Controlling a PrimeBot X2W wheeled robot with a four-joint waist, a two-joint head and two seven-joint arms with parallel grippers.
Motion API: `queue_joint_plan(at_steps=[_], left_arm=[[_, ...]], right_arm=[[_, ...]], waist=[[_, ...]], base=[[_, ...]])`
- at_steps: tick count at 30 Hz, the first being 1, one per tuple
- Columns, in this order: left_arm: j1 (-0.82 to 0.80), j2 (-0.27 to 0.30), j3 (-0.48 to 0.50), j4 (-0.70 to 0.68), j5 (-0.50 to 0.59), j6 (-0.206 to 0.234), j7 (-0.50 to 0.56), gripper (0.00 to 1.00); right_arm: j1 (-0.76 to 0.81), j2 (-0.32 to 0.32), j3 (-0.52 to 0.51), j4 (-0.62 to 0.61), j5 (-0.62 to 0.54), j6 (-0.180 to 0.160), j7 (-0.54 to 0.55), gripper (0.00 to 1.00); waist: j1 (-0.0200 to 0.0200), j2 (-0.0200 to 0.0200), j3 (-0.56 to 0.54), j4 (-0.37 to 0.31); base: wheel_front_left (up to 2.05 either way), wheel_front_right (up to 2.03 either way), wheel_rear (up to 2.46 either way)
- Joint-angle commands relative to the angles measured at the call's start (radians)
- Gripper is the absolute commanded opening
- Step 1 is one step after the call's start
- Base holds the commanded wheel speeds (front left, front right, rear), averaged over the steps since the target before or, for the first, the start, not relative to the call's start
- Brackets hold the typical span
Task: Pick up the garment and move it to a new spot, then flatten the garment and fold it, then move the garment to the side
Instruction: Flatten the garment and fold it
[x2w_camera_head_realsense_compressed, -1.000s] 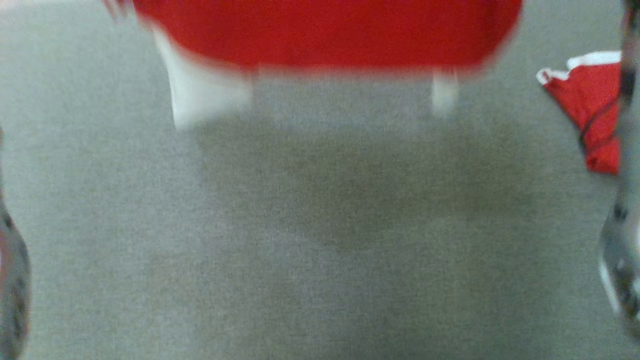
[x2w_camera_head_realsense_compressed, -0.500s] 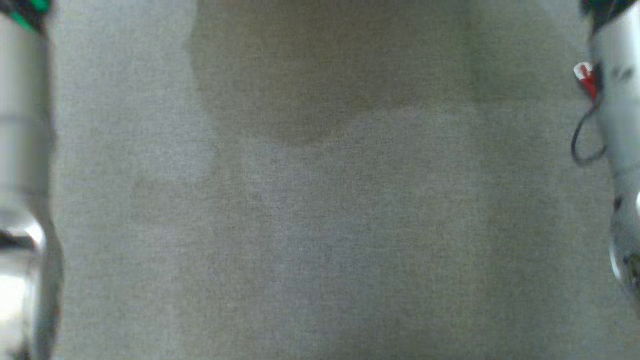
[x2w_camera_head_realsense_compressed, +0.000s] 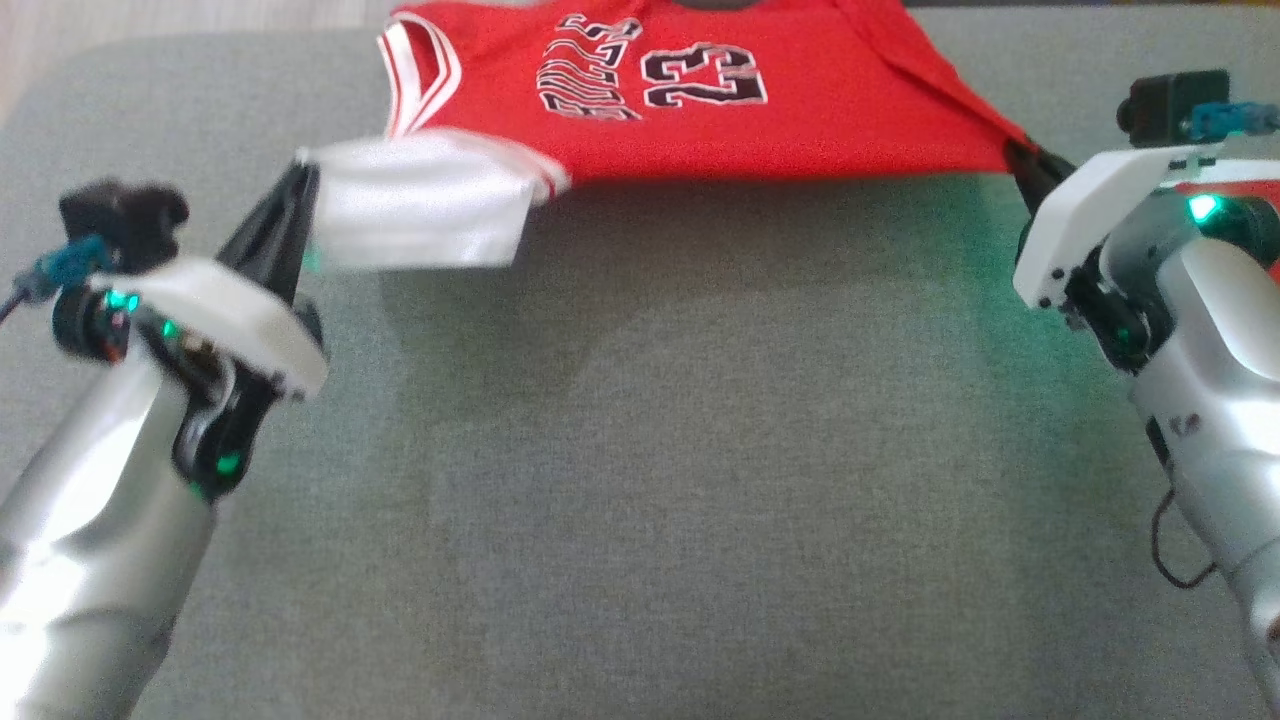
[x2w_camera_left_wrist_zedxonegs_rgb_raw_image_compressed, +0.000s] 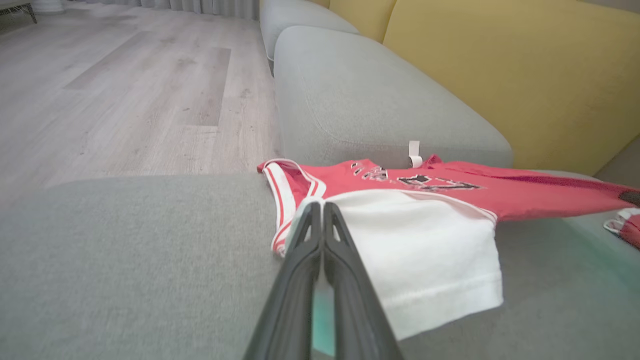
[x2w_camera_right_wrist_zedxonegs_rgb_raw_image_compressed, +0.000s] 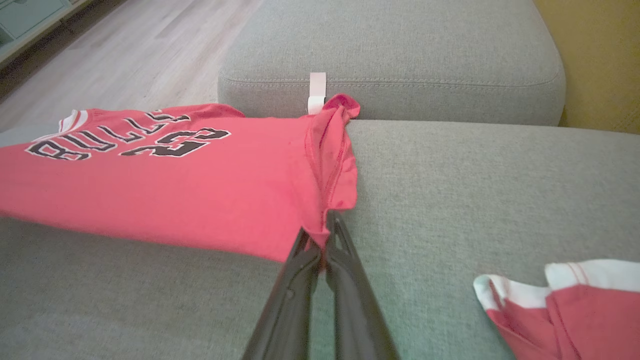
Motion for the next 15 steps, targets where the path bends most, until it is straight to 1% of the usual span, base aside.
queue_joint_plan(at_steps=[1,2,10,15], left_arm=[[-0.006,0.077,0.021,-0.063,-0.026,0.002,0.017,0.00],[-0.006,0.077,0.021,-0.063,-0.026,0.002,0.017,0.00],[0.154,0.187,-0.024,-0.216,-0.114,0.002,0.111,0.00],[0.233,0.241,-0.026,-0.317,-0.148,0.017,0.163,0.00]], right_arm=[[0.010,-0.026,0.034,-0.058,0.028,0.007,0.020,0.00],[0.010,-0.026,0.034,-0.058,0.028,0.007,0.020,0.00],[0.131,-0.118,0.139,-0.181,0.154,0.007,0.117,0.00],[0.199,-0.159,0.181,-0.250,0.213,0.007,0.170,0.00]], waist=[[0.0003,0.0000,-0.033,0.000],[0.0003,0.0000,-0.033,0.000],[0.0003,0.0000,-0.125,-0.005],[0.0003,0.0000,-0.173,-0.010]], base=[[0.00,0.00,0.00],[0.00,0.00,0.00],[0.00,0.00,0.00],[0.00,0.00,0.00]])
